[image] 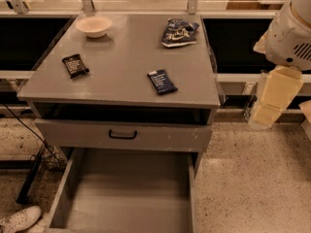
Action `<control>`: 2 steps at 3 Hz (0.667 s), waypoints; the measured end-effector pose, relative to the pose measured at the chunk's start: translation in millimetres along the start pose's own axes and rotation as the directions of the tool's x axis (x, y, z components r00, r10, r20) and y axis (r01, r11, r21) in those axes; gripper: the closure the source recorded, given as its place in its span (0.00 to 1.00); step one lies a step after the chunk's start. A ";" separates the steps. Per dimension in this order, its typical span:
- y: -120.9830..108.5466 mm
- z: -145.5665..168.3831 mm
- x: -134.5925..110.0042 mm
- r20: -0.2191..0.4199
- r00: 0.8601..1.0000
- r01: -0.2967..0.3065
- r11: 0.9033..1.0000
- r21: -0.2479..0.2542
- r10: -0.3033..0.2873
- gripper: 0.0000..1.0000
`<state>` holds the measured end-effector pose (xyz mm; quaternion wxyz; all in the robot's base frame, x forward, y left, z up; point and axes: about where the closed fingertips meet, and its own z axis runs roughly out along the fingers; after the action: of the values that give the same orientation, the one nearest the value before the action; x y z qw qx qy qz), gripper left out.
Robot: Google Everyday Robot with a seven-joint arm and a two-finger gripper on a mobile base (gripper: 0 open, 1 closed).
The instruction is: Place rxbar blueberry into middle drawer
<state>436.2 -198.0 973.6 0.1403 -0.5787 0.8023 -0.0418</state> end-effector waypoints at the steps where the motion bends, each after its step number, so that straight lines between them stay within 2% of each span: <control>1: -7.5 -1.2 -20.4 0.089 0.996 0.026 1.000 -0.002 -0.026 0.00; 2: -16.6 4.4 -61.7 0.177 0.981 0.086 0.996 -0.017 -0.082 0.00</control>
Offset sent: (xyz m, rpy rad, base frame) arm 0.0570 0.0916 0.0122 0.2211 -0.0429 0.2168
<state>470.7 -145.0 984.1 0.2018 -0.6152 0.7620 0.0137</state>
